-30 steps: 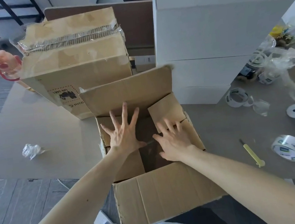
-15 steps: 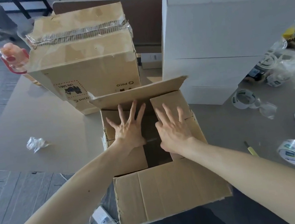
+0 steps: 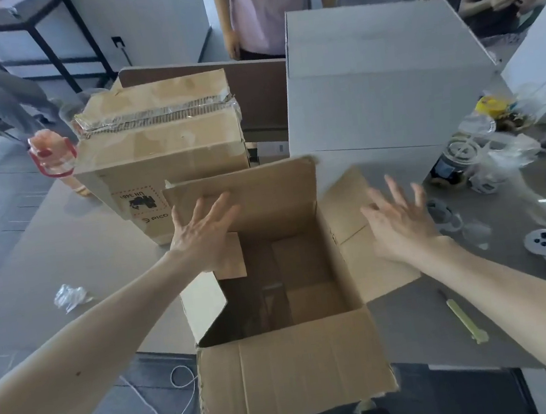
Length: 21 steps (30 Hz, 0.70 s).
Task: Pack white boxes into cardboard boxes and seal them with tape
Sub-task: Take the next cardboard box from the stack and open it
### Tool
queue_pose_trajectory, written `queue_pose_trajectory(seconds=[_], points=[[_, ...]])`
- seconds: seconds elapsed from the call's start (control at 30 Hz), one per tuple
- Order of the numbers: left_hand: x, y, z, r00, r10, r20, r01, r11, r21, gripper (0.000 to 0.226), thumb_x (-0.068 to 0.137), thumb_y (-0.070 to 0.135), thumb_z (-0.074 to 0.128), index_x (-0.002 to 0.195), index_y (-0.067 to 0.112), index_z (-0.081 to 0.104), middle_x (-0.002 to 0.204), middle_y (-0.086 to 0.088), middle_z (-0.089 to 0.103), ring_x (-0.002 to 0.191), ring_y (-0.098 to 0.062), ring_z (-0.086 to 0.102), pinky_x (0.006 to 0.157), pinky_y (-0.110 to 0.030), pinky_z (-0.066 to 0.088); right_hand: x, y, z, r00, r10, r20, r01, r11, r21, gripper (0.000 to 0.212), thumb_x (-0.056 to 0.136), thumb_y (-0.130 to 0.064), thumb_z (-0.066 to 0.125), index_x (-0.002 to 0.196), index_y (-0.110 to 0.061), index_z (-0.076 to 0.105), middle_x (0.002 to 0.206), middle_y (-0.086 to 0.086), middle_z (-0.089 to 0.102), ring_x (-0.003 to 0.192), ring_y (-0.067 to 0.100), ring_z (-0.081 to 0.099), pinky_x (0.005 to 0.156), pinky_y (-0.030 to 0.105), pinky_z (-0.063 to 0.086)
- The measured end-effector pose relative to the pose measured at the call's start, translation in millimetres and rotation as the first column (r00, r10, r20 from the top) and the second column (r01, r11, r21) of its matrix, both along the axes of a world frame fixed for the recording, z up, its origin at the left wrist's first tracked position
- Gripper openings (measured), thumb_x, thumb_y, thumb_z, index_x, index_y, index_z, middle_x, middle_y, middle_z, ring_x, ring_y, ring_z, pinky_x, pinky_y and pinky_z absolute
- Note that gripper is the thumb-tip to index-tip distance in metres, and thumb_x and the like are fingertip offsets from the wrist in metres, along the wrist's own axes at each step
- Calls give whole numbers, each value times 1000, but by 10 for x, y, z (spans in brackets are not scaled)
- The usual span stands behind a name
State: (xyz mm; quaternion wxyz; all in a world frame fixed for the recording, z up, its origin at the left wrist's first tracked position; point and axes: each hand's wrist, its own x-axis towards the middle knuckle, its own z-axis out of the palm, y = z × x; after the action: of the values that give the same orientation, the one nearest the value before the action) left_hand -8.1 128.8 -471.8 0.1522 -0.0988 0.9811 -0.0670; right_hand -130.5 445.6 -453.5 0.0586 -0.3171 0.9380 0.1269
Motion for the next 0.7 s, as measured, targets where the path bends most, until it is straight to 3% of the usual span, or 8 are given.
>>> queue_pose_trajectory(seconds=[0.13, 0.2, 0.3, 0.47, 0.53, 0.6, 0.7], points=[[1, -89, 50, 989, -131, 61, 134, 990, -41, 108, 73, 20, 82, 152, 33, 10, 162, -2, 1, 151, -33, 8, 117, -66, 14, 44, 149, -280, 996, -47, 76, 45, 999, 25, 66, 87, -30, 62, 147, -27, 33, 160, 5, 15, 149, 36, 0, 114, 60, 4], [14, -160, 69, 980, -195, 49, 196, 981, -8, 112, 70, 33, 86, 151, 36, 9, 161, 0, 7, 148, -30, 21, 117, -59, 23, 174, 116, -411, 996, 4, 88, 0, 999, -49, 70, 85, -38, 68, 146, -25, 36, 158, 7, 22, 148, 34, 11, 115, 55, 13], [50, -363, 137, 971, -231, 61, 230, 973, 20, 125, 66, 47, 88, 155, 38, 0, 163, 3, -7, 150, -29, 18, 120, -55, 21, 300, 109, -599, 990, 18, 137, 12, 977, -214, 59, 89, -32, 66, 143, -20, 45, 155, 9, 33, 145, 31, 25, 116, 48, 20], [211, -689, 189, 973, -212, 96, 204, 975, 83, 144, 57, 53, 91, 145, 49, -23, 156, 14, -33, 153, -26, 5, 118, -45, 28, 312, 181, -775, 884, -106, 455, 288, 891, -351, 56, 98, -32, 53, 149, -19, 36, 159, 4, 26, 144, 26, 27, 117, 40, 28], [280, -750, 157, 978, -196, 79, 187, 976, 108, 142, 58, 48, 92, 149, 46, -16, 157, 11, -33, 153, -28, 4, 115, -47, 32, 315, 138, -762, 896, -127, 425, 293, 889, -353, 56, 96, -31, 56, 147, -17, 39, 157, 6, 30, 143, 27, 29, 116, 42, 29], [367, -832, 69, 976, -211, 50, 204, 972, 117, 148, 54, 49, 93, 147, 49, -21, 155, 11, -37, 153, -28, 4, 109, -48, 40, 362, -10, -696, 949, -114, 294, 240, 867, -437, 52, 91, -25, 62, 140, -12, 50, 148, 10, 42, 136, 29, 39, 111, 41, 35], [493, -987, -113, 976, -218, 4, 214, 961, 177, 153, 49, 56, 93, 143, 53, -28, 155, 12, -39, 152, -26, 4, 104, -48, 47, 539, -417, -530, 966, 15, 257, 161, 745, -647, 38, 88, -19, 65, 126, -11, 61, 126, 6, 60, 114, 20, 58, 96, 26, 46]])
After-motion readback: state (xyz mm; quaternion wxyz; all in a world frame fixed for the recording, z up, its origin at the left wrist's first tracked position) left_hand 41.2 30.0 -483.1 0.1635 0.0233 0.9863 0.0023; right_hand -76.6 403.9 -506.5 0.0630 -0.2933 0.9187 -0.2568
